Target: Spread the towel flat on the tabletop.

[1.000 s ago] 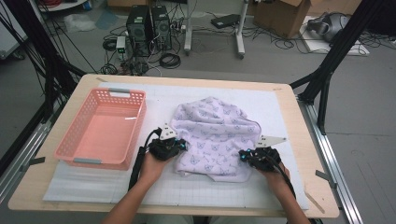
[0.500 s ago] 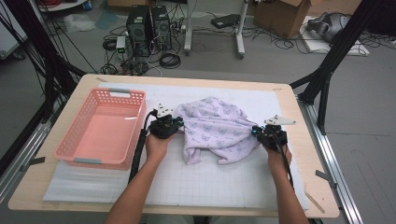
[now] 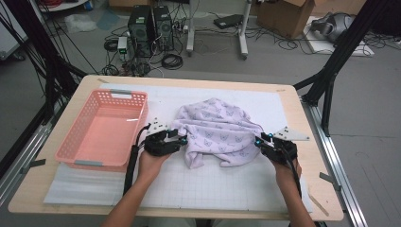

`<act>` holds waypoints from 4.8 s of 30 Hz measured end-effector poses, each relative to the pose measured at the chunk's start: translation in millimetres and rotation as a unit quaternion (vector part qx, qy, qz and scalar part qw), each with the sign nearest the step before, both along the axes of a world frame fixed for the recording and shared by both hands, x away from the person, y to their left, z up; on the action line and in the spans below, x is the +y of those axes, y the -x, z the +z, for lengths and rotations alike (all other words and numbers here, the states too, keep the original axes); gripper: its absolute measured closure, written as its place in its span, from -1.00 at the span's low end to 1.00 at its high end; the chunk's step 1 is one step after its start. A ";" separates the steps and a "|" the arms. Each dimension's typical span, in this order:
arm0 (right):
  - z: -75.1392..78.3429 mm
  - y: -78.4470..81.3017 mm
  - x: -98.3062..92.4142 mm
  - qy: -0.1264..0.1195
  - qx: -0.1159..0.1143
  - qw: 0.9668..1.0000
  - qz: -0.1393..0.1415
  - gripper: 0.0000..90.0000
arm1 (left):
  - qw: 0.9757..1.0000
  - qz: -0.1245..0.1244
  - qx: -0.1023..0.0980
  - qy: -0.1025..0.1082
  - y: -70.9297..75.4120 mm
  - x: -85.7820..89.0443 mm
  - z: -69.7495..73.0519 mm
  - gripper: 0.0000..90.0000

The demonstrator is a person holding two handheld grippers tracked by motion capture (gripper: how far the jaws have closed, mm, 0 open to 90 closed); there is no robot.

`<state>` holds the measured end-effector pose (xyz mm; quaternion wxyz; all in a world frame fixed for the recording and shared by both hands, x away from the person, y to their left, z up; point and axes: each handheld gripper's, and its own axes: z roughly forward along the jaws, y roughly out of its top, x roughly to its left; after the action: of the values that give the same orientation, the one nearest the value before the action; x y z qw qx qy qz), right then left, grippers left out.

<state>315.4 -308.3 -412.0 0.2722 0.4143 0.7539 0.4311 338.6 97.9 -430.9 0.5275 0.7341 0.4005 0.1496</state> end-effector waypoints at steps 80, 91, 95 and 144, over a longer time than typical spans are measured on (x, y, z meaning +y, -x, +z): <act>-13.4 51.1 -9.1 -0.074 0.121 0.985 0.099 0.31 | 0.997 -0.034 0.029 -0.060 20.8 14.0 -10.2 -0.02; -29.0 23.5 15.5 -0.011 0.160 0.983 0.094 0.93 | 0.991 -0.050 0.024 -0.125 12.5 -8.9 -13.9 0.68; -19.2 5.9 11.7 -0.011 0.124 0.991 0.054 0.94 | 0.994 -0.035 0.013 -0.106 5.0 -7.9 -5.8 0.68; -36.0 30.0 -3.1 0.023 0.121 0.992 0.042 0.62 | 0.990 -0.013 0.035 -0.133 27.4 15.8 -19.7 0.81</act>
<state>285.4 -311.4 -448.0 0.1702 0.4250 0.8075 0.3719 311.2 113.7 -450.6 0.4131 0.8074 0.3857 0.1693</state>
